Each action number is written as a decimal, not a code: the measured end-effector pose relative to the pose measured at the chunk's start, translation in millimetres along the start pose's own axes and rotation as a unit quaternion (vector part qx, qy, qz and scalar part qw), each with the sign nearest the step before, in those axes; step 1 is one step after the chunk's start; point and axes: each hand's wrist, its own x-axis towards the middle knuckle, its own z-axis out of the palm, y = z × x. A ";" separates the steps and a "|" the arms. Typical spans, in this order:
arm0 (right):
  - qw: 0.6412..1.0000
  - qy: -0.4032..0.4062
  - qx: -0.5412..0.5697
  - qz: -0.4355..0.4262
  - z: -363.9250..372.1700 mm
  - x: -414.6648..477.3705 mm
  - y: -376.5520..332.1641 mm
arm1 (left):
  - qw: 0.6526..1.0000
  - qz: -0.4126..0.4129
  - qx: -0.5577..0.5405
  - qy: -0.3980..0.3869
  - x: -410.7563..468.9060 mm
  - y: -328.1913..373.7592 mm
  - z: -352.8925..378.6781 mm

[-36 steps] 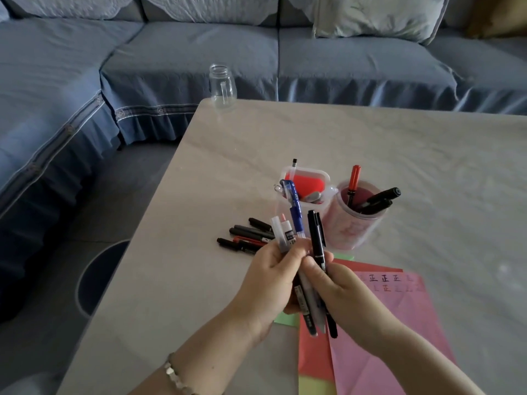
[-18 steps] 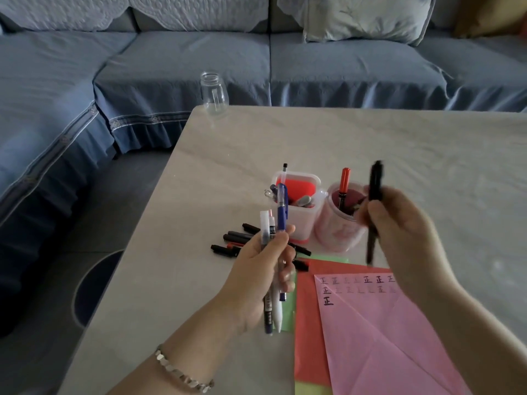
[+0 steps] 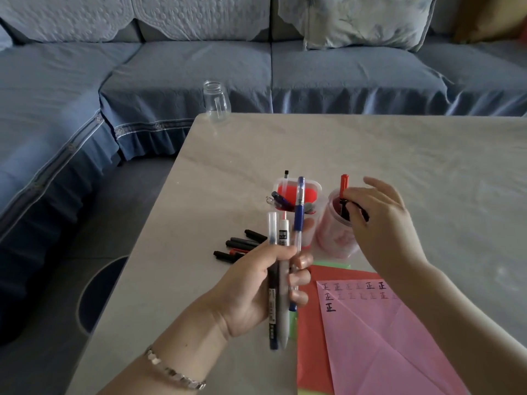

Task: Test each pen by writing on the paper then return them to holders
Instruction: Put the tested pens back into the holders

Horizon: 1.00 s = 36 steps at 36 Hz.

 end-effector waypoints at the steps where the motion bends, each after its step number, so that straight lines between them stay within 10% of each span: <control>1: 1.000 0.023 -0.004 -0.003 -1.5 -0.9 -1.3 | 1.000 -0.003 0.009 -0.005 0.3 -0.2 -0.6; 4: 0.993 0.077 0.093 -0.001 -12.9 -4.4 -19.5 | 0.998 -0.030 0.044 -0.033 1.7 -0.2 -5.8; 9: 0.903 -0.095 0.411 0.079 -30.6 -0.6 -58.3 | 0.988 -0.074 0.127 -0.038 4.7 2.8 -3.1; 17: 0.956 -0.134 0.250 0.072 -22.9 5.4 -51.7 | 0.959 -0.047 0.280 0.008 5.1 14.5 -2.5; 30: 0.902 -0.250 0.318 0.150 -39.6 23.8 -54.3 | 0.869 0.013 0.495 -0.002 26.9 33.5 6.2; 36: 0.938 -0.240 0.243 0.050 -42.2 21.1 -63.4 | 0.831 0.020 0.555 0.009 31.0 31.9 5.8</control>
